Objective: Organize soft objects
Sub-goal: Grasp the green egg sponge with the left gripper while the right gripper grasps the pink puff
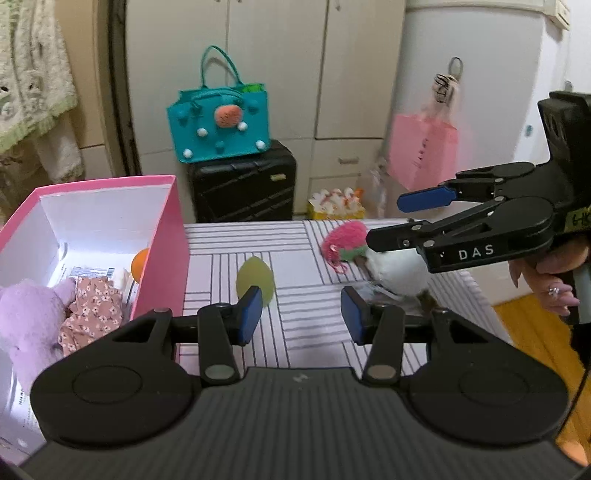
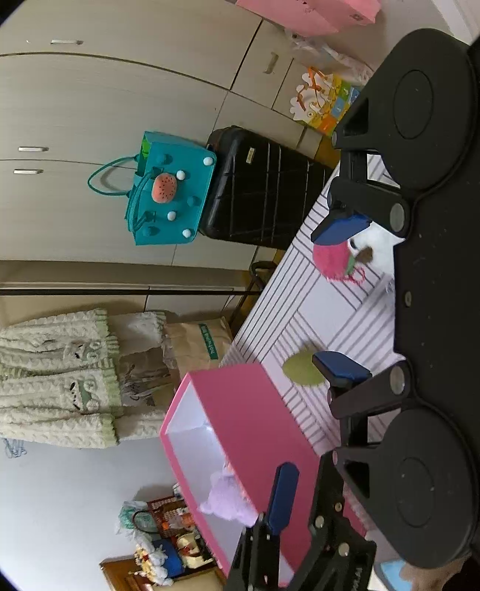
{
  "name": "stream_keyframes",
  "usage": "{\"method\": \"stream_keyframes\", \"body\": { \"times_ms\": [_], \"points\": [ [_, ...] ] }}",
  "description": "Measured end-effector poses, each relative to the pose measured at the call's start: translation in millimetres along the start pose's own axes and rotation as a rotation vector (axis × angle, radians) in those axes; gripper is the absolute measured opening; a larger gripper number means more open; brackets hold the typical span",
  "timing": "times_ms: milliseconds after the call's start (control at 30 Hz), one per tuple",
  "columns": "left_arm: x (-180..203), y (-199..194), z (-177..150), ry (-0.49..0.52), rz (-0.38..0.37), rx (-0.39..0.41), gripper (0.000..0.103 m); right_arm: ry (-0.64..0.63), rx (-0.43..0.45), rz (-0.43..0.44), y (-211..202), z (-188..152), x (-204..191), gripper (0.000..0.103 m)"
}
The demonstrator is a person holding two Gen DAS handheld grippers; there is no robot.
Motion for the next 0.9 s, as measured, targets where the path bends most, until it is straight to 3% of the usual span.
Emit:
{"method": "stream_keyframes", "body": {
  "times_ms": [333, 500, 833, 900],
  "points": [
    [2, 46, -8, -0.074, 0.129, 0.042, 0.046, 0.032, -0.113, 0.016, 44, -2, 32, 0.071],
    [2, 67, -13, -0.109, 0.202, 0.046, 0.051, 0.092, -0.173, -0.001, 58, -5, 51, 0.083],
    [10, 100, -9, -0.071, 0.296, 0.027, 0.051, 0.215, -0.233, 0.073, 79, -12, 72, 0.083],
    [8, 105, -8, -0.079, 0.305, 0.019, 0.051, 0.222, -0.242, 0.075, 84, -14, 74, 0.078]
  ]
}}
Point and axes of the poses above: each gripper's, at about its wrist camera, not at the fingertips, and y roughly the way its jaws point, x to its right, z to its top, the point moved 8 cm from there along y, roughly the way its jaws point, and after that the axes turned 13 degrees about z, right-handed, at the moved point
